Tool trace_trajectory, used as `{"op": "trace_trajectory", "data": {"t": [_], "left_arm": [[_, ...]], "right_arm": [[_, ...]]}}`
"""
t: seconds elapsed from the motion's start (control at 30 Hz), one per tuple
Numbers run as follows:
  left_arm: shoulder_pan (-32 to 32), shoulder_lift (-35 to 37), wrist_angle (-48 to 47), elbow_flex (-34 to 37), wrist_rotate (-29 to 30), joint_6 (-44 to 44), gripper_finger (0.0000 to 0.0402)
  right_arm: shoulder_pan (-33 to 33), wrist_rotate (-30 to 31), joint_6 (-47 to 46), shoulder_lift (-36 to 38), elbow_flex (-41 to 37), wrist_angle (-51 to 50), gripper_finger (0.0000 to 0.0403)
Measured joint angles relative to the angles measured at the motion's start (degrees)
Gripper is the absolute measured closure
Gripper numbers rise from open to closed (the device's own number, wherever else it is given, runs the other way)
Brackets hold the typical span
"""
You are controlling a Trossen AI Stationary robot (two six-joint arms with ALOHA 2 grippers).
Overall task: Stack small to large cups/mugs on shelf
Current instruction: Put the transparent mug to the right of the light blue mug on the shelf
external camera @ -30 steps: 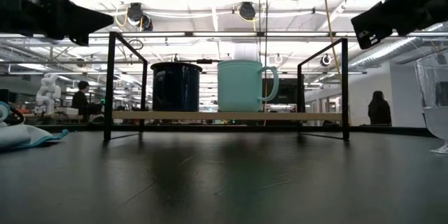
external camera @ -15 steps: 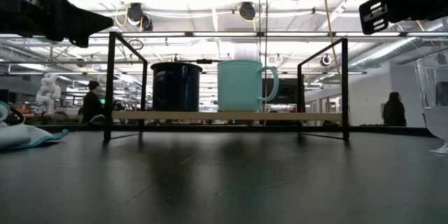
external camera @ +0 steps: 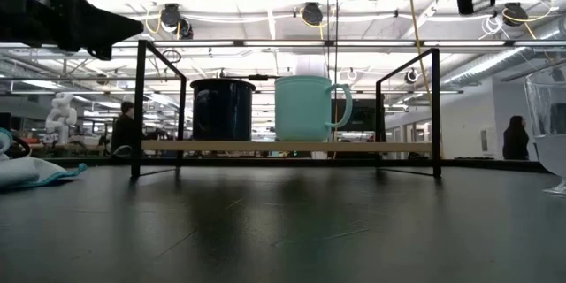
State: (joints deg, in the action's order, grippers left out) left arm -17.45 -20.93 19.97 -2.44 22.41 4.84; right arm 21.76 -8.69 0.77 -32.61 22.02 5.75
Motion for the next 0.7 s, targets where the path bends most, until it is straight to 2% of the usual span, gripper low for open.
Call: {"op": "trace_trajectory", "data": {"t": [0.13, 0.33, 0.5, 0.7], "left_arm": [[0.00, 0.00, 0.00, 0.00, 0.00, -0.11, 0.0378], [0.00, 0.00, -0.02, 0.00, -0.02, -0.68, 0.0378], [0.00, 0.00, -0.26, 0.00, -0.02, -0.68, 0.0378], [0.00, 0.00, -0.53, 0.00, -0.02, -0.68, 0.0378]], "right_arm": [[1.61, 1.98, -2.20, -6.12, 7.26, -5.34, 0.0403], [2.73, 8.99, -2.90, -15.87, 20.00, -24.32, 0.0403], [2.75, 8.59, -4.86, -20.63, 27.89, -32.52, 0.0403], [2.73, 4.16, -5.99, -22.98, 31.65, -39.76, 0.0384]]}}
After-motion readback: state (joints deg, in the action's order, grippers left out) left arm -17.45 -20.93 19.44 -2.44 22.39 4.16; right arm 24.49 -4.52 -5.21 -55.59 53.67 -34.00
